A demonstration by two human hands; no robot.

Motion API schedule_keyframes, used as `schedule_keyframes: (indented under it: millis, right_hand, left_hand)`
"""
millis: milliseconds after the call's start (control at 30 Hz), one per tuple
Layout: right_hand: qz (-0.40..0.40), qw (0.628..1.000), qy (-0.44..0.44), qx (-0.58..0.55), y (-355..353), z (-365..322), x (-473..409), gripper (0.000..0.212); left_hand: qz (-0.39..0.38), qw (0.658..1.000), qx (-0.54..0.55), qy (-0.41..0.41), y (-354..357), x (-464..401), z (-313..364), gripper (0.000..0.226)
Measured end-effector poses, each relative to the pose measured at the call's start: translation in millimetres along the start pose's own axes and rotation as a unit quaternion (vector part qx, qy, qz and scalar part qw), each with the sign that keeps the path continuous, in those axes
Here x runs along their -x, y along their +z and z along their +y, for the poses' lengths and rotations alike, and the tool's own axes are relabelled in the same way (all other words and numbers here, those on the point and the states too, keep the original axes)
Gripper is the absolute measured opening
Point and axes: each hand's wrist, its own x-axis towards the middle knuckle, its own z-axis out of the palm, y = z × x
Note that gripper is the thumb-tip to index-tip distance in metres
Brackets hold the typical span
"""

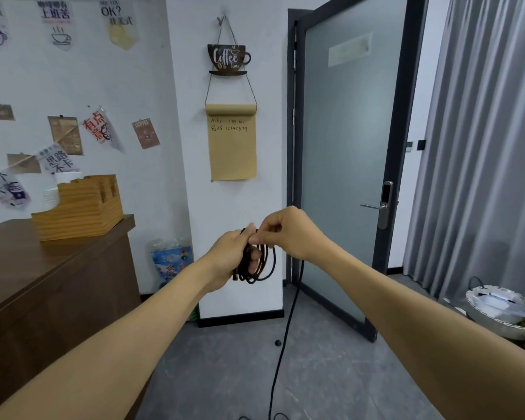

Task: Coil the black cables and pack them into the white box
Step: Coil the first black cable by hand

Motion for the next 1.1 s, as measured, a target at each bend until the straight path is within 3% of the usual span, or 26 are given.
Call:
schedule_keyframes:
  millis: [100, 300, 467, 733, 900, 1100]
  right_hand:
    - [0.039, 0.998, 0.039, -0.002, -3.2, 9.1, -3.5, 0.03]
    - [0.008, 0.997, 0.074, -0.008, -19.7, 29.6, -0.2, 0.028]
    - [-0.004, 0.994, 0.105, 0.026, -22.2, 52.1, 4.9, 0.024]
    - [0.07, 0.983, 0.17, 0.011, -35.7, 87.8, 17.8, 0.021]
    - [0.151, 0.976, 0.153, 0.032, -40.5, 90.9, 21.4, 0.009]
    - [-0.034, 0.956, 0.048, 0.287, -17.7, 42.7, 9.8, 0.018]
  left_hand:
    - [-0.041, 0.996, 0.068, -0.048, -0.2, -1.1, 1.7, 0.039]
    - [-0.091, 0.993, -0.023, -0.068, -10.9, 3.9, 6.2, 0.037]
    - [-0.008, 0.997, -0.049, -0.064, -19.4, -0.8, 1.5, 0.036]
    - [0.197, 0.974, 0.096, -0.065, -54.0, -13.1, -5.7, 0.034]
    - [0.213, 0.971, 0.097, -0.054, -63.7, -14.5, -9.1, 0.037]
    - [0.208, 0.977, 0.029, -0.027, -42.2, -22.6, -4.3, 0.041]
